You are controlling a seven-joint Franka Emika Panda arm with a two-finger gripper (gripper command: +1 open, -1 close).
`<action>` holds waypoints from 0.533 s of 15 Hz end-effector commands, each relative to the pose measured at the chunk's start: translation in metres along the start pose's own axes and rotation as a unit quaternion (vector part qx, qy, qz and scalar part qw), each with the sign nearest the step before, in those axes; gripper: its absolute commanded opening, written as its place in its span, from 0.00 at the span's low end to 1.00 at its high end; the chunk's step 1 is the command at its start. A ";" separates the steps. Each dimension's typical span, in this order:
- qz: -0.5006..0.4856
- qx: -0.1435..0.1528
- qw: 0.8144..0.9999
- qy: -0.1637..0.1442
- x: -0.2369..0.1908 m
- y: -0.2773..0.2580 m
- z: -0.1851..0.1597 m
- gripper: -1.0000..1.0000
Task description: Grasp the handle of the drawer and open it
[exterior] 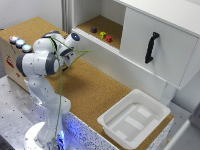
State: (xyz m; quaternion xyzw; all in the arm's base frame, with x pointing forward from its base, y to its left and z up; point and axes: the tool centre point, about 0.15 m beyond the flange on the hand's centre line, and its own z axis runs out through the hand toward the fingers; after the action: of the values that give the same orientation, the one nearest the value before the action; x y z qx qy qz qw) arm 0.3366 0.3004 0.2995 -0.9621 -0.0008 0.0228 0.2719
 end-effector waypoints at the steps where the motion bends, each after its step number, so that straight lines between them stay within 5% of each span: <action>1: 0.014 0.016 1.000 0.007 0.013 0.050 -0.018 0.00; 8: 0.036 0.008 0.999 0.021 0.015 0.077 -0.036 0.00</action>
State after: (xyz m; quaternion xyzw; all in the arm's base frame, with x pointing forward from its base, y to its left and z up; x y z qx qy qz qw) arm 0.3395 0.2584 0.2992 -0.9614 0.0235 0.0093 0.2740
